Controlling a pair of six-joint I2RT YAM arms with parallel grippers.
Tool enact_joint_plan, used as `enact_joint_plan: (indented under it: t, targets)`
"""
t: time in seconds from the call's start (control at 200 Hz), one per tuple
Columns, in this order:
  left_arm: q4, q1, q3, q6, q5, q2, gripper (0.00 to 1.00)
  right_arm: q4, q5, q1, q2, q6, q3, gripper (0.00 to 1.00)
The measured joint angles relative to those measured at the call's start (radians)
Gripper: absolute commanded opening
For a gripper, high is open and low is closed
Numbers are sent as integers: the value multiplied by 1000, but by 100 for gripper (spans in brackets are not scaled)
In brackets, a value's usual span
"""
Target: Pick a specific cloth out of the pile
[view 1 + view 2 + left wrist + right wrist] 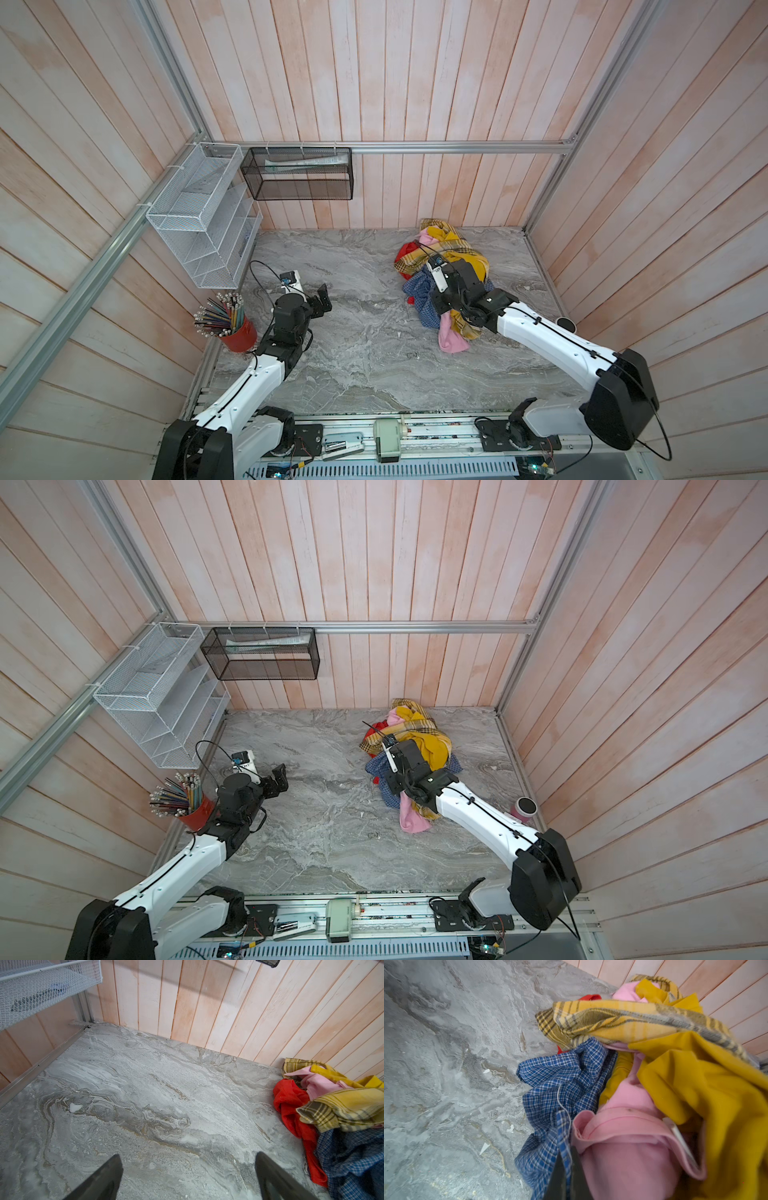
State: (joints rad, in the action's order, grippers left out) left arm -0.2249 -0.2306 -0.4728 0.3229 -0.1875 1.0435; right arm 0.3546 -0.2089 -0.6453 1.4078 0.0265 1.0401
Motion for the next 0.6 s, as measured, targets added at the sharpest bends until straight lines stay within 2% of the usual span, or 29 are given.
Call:
enact_joint_plan:
  t: [0.12, 0.235, 0.325, 0.38, 0.445, 0.5, 0.57, 0.6]
  targets:
    - [-6, 0, 5, 4, 0, 0, 100, -12, 0, -16, 40, -6, -3, 0]
    - [-10, 0, 13, 5, 1, 7, 100, -50, -1, -83, 65, -24, -2, 0]
    - [-10, 0, 17, 11, 1, 10, 100, -61, -2, -135, 124, -36, 24, 7]
    - [-10, 0, 17, 12, 2, 10, 100, -63, -5, -148, 174, -47, 48, 19]
    - [-13, 0, 17, 12, 4, 10, 100, -60, -25, -150, 235, -57, 80, 25]
    - [-16, 0, 17, 14, 4, 10, 100, -55, -56, -150, 282, -59, 105, 37]
    - [-20, -2, 18, 18, 4, 10, 100, -50, -98, -149, 328, -65, 129, 41]
    - [-23, -2, 20, 19, 4, 10, 100, -46, -117, -149, 344, -66, 139, 46]
